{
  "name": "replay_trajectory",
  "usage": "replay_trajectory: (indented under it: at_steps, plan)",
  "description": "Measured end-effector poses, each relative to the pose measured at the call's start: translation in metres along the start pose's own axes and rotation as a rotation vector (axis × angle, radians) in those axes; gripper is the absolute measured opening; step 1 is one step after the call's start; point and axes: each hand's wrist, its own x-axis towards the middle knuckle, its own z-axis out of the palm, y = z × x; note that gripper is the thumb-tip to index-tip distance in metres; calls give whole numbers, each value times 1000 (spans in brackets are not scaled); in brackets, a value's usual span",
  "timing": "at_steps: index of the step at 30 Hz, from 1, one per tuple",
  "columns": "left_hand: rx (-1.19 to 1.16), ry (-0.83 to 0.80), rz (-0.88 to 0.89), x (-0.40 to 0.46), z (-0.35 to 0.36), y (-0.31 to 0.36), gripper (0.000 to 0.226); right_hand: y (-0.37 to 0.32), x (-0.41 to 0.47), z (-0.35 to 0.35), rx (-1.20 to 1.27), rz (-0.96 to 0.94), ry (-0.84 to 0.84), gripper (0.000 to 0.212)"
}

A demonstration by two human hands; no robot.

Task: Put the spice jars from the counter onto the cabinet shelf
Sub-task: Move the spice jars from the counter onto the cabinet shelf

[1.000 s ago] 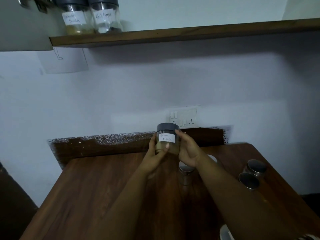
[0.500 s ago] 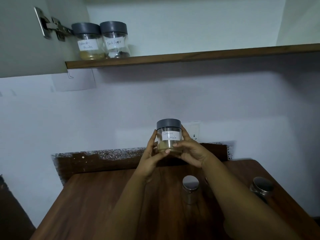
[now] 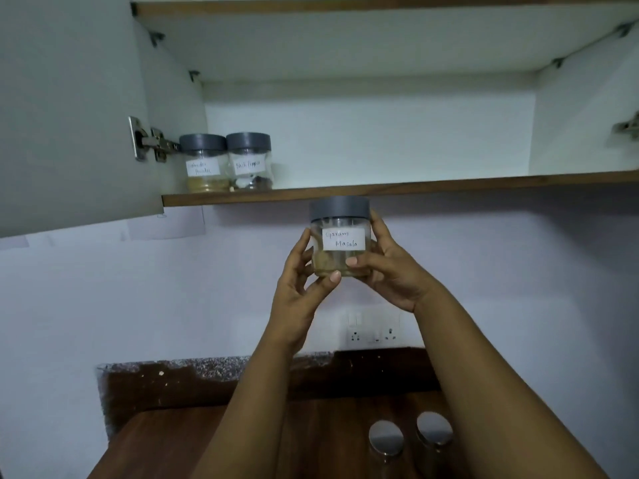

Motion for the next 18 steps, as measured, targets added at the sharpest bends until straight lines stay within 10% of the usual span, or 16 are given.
replay_trajectory:
  at_steps: [18]
  plan:
    - [416,-61,257,119,4,89,78,-120,76,-5,-348,-125,106,102]
